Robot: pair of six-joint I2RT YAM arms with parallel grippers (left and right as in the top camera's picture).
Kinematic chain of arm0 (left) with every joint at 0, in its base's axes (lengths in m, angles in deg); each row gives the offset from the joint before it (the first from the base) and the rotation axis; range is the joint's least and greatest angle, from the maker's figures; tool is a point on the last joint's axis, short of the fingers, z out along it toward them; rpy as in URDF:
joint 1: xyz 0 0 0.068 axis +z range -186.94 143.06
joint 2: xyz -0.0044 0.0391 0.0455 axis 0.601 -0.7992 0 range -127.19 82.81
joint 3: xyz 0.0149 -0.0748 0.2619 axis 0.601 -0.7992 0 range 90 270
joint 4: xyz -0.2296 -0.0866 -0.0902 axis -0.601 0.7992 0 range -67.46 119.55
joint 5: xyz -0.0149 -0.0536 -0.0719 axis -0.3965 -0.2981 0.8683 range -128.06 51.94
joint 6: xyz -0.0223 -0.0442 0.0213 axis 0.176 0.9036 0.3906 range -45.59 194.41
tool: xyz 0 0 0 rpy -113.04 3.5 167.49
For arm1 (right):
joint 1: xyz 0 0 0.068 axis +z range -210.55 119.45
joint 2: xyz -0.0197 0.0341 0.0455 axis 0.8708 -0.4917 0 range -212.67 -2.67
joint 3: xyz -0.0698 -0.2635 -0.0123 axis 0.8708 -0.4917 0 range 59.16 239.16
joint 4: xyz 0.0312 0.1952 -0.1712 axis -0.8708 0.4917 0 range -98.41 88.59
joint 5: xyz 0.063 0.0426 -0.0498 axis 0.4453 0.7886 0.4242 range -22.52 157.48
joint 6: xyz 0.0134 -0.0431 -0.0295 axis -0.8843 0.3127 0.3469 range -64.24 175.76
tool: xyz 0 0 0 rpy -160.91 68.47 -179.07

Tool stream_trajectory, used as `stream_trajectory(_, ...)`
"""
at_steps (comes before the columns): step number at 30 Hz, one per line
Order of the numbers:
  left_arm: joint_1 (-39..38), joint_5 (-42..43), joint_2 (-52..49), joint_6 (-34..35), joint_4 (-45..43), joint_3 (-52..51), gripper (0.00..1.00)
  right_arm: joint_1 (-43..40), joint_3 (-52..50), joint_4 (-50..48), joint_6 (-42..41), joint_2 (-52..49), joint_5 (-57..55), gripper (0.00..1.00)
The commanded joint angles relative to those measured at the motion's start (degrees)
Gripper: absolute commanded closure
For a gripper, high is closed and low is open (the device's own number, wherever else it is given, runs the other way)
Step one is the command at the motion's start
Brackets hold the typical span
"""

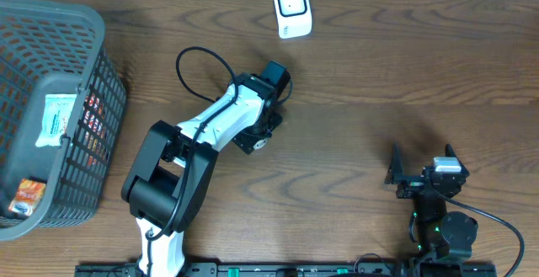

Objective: Scan the item barcode
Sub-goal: 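Carry the bottle to the table center and set it down upright, then reach the left gripper back into the basket toward the mint-green tissue pack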

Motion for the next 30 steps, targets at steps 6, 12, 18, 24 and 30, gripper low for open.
stream_trajectory(6,1.68,0.13,-0.76,-6.36,2.40,1.03,0.02,-0.50,-0.20,0.11,-0.96,0.13,-0.55,0.01)
stream_trajectory(12,5.57,0.15,7.28,-21.79,11.02,11.61,0.02,-0.50,-0.20,0.09,-0.96,0.13,-0.55,0.01)
stream_trajectory(18,8.66,4.15,18.62,-37.81,11.15,24.52,0.02,-0.50,-0.20,0.09,-0.96,0.13,-0.55,0.01)
stream_trajectory(24,17.77,-5.05,29.29,-42.56,12.55,30.47,0.02,-0.50,-0.20,0.09,-0.96,0.13,-0.55,0.01)
stream_trajectory(30,40.02,-6.69,32.46,-42.66,20.24,30.38,0.02,-0.50,-0.20,0.09,-0.96,0.13,-0.55,0.01)
